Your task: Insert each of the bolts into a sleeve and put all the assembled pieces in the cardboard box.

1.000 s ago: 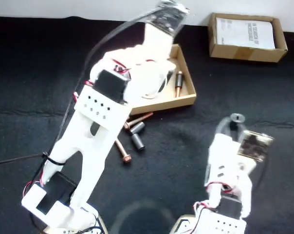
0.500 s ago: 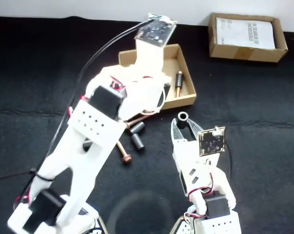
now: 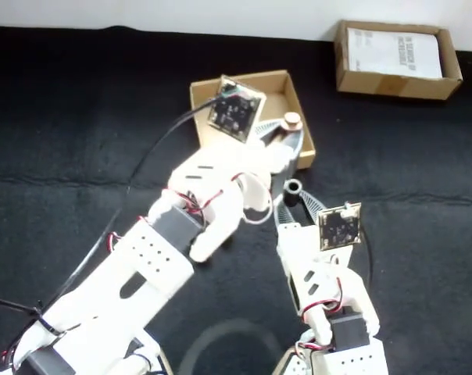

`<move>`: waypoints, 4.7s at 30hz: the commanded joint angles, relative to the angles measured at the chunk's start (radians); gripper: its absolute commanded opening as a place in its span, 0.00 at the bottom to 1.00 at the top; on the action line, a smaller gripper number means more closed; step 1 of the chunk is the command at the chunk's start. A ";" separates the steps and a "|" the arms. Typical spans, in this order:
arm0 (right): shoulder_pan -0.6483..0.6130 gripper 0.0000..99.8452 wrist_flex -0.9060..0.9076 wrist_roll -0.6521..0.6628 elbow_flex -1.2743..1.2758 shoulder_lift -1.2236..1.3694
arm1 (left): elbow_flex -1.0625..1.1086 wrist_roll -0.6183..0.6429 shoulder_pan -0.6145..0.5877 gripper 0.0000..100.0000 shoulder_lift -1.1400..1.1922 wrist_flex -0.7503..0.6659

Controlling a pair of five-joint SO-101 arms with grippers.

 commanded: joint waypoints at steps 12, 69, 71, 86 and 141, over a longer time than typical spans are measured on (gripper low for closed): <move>-0.007 0.01 0.001 0.002 0.147 -0.016 | 0.010 0.009 0.064 0.01 -0.048 -0.034; 0.036 0.01 -0.004 0.003 0.111 -0.016 | 0.038 0.011 -0.357 0.32 -0.163 0.393; 0.061 0.01 -0.004 0.003 0.079 -0.016 | 0.038 0.011 -0.415 0.32 -0.186 0.394; 0.165 0.01 -0.002 0.008 -0.193 0.054 | 0.420 0.011 -0.550 0.03 -0.501 0.390; 0.025 0.01 0.556 0.011 -2.465 2.532 | 1.046 0.006 -0.717 0.03 -0.954 0.316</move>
